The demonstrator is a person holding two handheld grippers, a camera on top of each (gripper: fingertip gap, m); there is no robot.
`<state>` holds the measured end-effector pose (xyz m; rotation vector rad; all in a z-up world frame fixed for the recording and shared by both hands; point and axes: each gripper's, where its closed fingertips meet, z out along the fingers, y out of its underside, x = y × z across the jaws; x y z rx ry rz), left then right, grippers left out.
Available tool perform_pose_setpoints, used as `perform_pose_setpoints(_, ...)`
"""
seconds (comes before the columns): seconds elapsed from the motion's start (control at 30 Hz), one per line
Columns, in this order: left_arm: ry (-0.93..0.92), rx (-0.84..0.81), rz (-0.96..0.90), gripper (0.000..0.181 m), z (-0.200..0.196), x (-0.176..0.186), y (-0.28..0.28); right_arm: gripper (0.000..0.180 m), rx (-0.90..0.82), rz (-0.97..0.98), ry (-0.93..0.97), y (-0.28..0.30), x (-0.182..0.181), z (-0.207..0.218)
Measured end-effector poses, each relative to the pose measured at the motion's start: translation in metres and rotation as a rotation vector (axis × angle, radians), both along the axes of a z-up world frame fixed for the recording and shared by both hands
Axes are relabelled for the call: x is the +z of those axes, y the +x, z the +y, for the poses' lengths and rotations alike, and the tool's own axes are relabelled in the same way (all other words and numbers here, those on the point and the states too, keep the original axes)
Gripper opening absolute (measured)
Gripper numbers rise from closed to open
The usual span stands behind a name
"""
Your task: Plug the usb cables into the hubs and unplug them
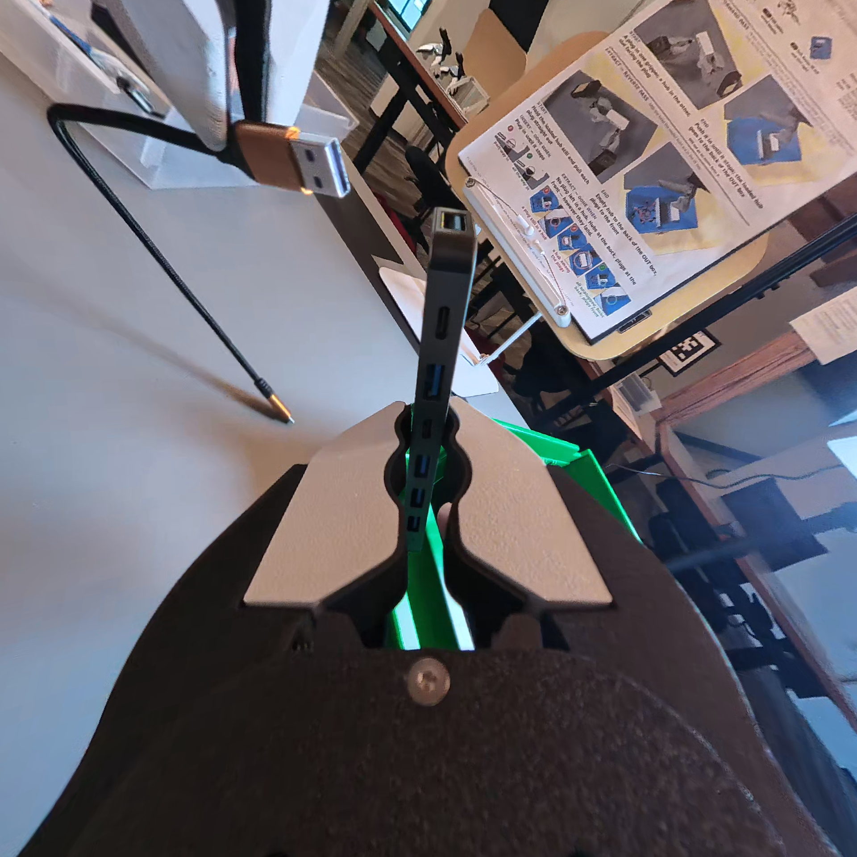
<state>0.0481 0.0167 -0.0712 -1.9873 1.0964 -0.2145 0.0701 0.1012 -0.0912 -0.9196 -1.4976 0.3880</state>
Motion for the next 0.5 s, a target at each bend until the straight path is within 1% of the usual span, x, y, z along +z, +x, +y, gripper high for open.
perform_pose_setpoints(0.3,0.048,-0.031,-0.002,0.008,-0.006,-0.003,-0.005,0.012,-0.048,-0.11,0.224,-0.01,-0.015,-0.011)
perform_pose_setpoints(0.5,0.039,-0.026,0.028,0.008,-0.007,-0.008,-0.005,0.012,-0.064,-0.126,0.266,-0.01,-0.017,-0.011)
